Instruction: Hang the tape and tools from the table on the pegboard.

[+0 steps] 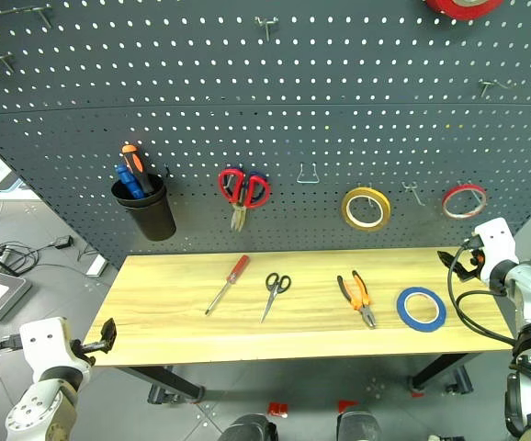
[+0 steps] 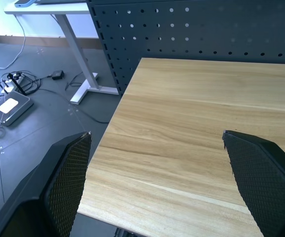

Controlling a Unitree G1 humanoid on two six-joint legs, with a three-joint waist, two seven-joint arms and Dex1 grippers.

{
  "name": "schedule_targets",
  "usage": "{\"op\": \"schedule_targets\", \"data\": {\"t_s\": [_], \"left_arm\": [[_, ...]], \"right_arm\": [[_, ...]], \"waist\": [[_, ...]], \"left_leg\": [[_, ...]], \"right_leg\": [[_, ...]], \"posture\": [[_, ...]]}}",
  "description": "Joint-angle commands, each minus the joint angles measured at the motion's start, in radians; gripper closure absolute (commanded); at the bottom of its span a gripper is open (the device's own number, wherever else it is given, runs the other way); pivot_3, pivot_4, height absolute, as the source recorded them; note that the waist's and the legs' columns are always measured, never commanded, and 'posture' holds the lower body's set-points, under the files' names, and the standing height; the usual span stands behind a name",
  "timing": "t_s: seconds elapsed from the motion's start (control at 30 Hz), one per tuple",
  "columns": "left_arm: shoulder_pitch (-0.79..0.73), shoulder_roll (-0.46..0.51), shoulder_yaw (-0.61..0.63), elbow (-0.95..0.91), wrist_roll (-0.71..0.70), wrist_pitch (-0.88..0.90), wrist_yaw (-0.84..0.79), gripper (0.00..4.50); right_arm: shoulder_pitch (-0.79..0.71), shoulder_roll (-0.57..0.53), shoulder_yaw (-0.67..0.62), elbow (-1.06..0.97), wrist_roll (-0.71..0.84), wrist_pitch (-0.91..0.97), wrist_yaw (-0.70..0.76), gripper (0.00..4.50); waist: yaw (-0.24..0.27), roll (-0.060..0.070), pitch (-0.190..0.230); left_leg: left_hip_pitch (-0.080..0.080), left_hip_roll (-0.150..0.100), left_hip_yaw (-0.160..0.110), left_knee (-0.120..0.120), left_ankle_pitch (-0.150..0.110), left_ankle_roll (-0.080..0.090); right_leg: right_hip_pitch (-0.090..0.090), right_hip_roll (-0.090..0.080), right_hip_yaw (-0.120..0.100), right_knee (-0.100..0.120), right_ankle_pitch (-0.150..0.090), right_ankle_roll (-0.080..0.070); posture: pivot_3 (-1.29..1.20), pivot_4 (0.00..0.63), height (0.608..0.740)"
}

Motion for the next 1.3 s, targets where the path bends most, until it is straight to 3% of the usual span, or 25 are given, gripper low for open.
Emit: {"op": "schedule_targets", "data": {"t_s": [0.03,0.37,0.53,0.67,0.87,1.1,1.3], "left_arm": [[-0.006,0.026,0.001,-0.025,0.014,-0.022,-0.012,0.01],[0.015,0.038,0.005,-0.046,0.057,-0.045,-0.006,0.01],[0.029,0.136,-0.033,-0.113,0.109,-0.089,-0.098,0.01],[0.016,0.213,-0.115,-0.161,0.115,-0.095,-0.220,0.01],[-0.067,0.262,-0.226,-0.213,0.088,-0.054,-0.358,0.01],[-0.150,0.257,-0.386,-0.216,0.060,-0.073,-0.529,0.01],[-0.225,0.232,-0.469,-0.162,0.031,-0.101,-0.632,0.01]], "right_arm": [[-0.011,-0.003,-0.011,-0.016,0.005,-0.019,-0.006,0.00],[0.013,0.008,-0.010,-0.048,0.012,-0.003,0.000,0.00],[0.142,0.033,-0.004,-0.261,0.058,0.076,0.060,0.00],[0.244,0.048,0.002,-0.434,0.045,0.153,0.024,0.00],[0.372,0.066,0.034,-0.715,0.054,0.355,0.003,0.00],[0.359,0.067,0.132,-0.782,-0.023,0.532,-0.055,0.00],[0.288,0.073,0.225,-0.736,-0.063,0.576,-0.045,0.00]], "waist": [[0.000,0.000,0.000],[-0.001,0.000,0.002],[0.003,-0.004,0.020],[0.004,0.006,0.038],[-0.005,0.006,0.068],[-0.035,-0.001,0.115],[-0.051,-0.003,0.149]], "left_leg": [[0.000,0.000,0.000,0.000,0.000,0.000],[0.000,0.000,0.000,0.000,0.000,0.000],[0.000,0.002,-0.001,0.000,0.000,0.000],[0.000,0.001,0.002,0.000,0.000,0.000],[-0.003,0.003,0.002,-0.001,0.000,0.000],[-0.005,0.003,0.006,-0.001,0.000,0.000],[-0.008,0.003,0.009,0.000,0.000,0.001]], "right_leg": [[0.000,0.000,0.000,0.000,0.000,0.000],[0.000,0.000,0.000,0.000,0.000,0.000],[0.000,0.000,-0.001,0.000,0.000,0.000],[0.000,-0.001,0.001,0.000,0.000,-0.001],[-0.005,0.000,0.001,0.003,0.000,-0.001],[-0.010,0.000,0.006,0.004,0.000,-0.001],[-0.016,0.000,0.009,0.005,0.000,-0.001]], "posture": [[-0.08,0.086,0.740],[-0.08,0.094,0.740],[-0.11,0.119,0.740],[-0.13,0.149,0.740],[-0.17,0.193,0.740],[-0.21,0.251,0.740],[-0.22,0.286,0.740]]}}
